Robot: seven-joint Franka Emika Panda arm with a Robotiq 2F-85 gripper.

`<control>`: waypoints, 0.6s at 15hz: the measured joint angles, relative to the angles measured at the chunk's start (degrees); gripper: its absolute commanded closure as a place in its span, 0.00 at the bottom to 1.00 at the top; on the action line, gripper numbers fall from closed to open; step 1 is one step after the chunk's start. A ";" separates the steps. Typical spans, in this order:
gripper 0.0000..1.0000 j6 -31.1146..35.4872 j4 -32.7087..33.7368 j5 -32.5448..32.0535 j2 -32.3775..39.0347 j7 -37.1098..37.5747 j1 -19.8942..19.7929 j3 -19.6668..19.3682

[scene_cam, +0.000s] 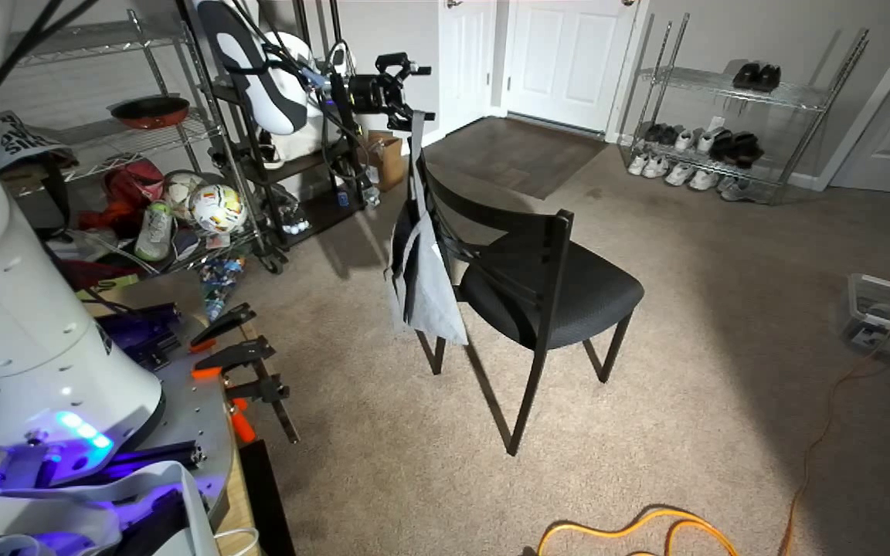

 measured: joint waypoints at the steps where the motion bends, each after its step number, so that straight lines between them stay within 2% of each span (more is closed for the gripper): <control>1: 0.00 -0.01 0.01 1.41 0.01 0.00 -0.16 -0.05; 9: 0.00 4.93 1.96 14.40 0.08 0.00 -0.97 0.22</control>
